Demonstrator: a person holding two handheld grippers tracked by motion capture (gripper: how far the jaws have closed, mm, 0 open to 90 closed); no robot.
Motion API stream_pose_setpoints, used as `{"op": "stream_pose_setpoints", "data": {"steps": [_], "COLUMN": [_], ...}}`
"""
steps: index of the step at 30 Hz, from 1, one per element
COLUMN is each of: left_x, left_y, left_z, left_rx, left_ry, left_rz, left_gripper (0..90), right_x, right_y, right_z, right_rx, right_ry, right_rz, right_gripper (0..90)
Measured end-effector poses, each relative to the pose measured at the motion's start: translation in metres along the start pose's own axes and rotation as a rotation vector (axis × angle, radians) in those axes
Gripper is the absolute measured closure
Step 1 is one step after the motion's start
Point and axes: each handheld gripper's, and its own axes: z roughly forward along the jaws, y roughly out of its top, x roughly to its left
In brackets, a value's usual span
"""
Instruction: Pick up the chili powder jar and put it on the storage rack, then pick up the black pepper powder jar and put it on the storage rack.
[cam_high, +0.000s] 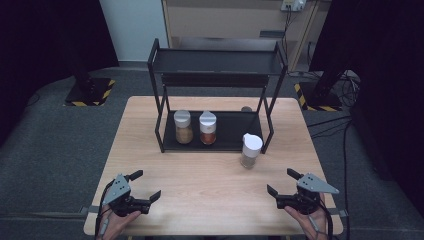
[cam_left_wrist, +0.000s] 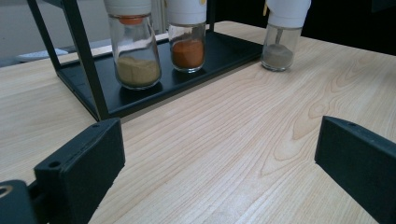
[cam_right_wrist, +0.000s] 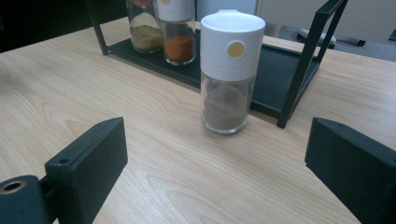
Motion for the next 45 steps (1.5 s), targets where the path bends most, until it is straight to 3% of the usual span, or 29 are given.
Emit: {"op": "stream_pose_setpoints", "data": {"steps": [28, 45], "left_x": [-0.0003, -0.0002], "left_y": [0.0007, 0.0002], "left_z": [0.0007, 0.0007], "left_rx": [0.004, 0.002], "left_ry": [-0.003, -0.003], "left_rz": [0.007, 0.005], "left_gripper": [0.6, 0.6], "right_x": [-0.0032, -0.0022], "right_y": [-0.002, -0.004], "right_z": [0.0005, -0.004], "right_rx": [0.004, -0.027], "right_ry": [0.001, -0.02], "right_rz": [0.027, 0.044], "right_gripper": [5.9, 4.5]}}
